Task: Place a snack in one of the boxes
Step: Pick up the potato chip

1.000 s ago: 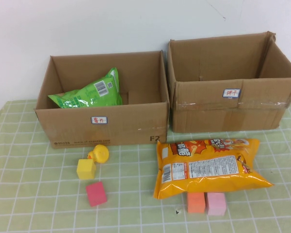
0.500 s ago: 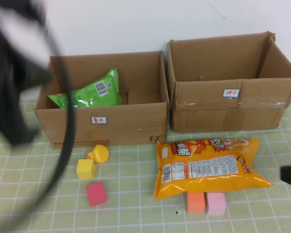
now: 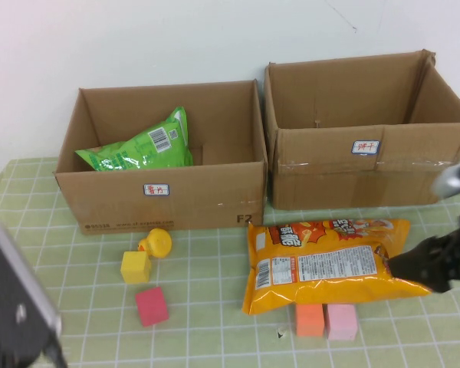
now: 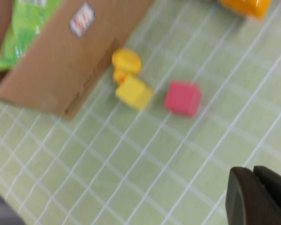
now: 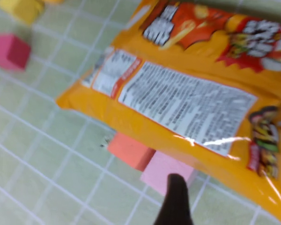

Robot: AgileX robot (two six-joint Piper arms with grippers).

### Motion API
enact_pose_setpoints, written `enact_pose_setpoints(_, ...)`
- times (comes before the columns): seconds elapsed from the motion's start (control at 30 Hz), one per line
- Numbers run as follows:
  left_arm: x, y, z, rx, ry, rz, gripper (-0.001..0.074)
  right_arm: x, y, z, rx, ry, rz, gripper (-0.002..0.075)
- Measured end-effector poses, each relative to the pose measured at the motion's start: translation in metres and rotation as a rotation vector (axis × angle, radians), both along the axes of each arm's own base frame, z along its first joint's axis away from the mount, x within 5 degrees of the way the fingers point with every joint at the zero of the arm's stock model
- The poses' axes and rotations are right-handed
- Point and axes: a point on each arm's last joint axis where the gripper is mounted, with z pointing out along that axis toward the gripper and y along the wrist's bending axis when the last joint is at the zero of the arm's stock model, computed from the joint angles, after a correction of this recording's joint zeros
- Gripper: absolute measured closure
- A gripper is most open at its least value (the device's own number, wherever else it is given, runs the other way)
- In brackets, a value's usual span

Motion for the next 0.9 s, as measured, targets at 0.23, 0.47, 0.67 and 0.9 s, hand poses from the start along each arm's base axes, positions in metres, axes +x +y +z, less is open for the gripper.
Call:
enact_pose_setpoints(0.23, -0.011, 0.018, -0.042, 0.067, -0.066, 0.034, 0.0736, 0.018, 0.021, -0.025, -0.126, -0.059, 0.091, 0.019)
enact_pose_setpoints(0.47, -0.013, 0.028, -0.045, 0.066, -0.17, 0.101, 0.0736, 0.033, 0.023, -0.041, -0.229, -0.119, 0.16, 0.019)
enact_pose_setpoints(0.67, -0.01, 0.031, -0.044, 0.049, -0.207, 0.155, 0.0736, 0.035, 0.023, -0.059, -0.276, -0.11, 0.245, 0.019)
enact_pose_setpoints(0.9, -0.01, 0.031, -0.043, 0.035, -0.216, 0.17, 0.0736, 0.04, 0.023, -0.068, -0.303, -0.116, 0.276, 0.0209)
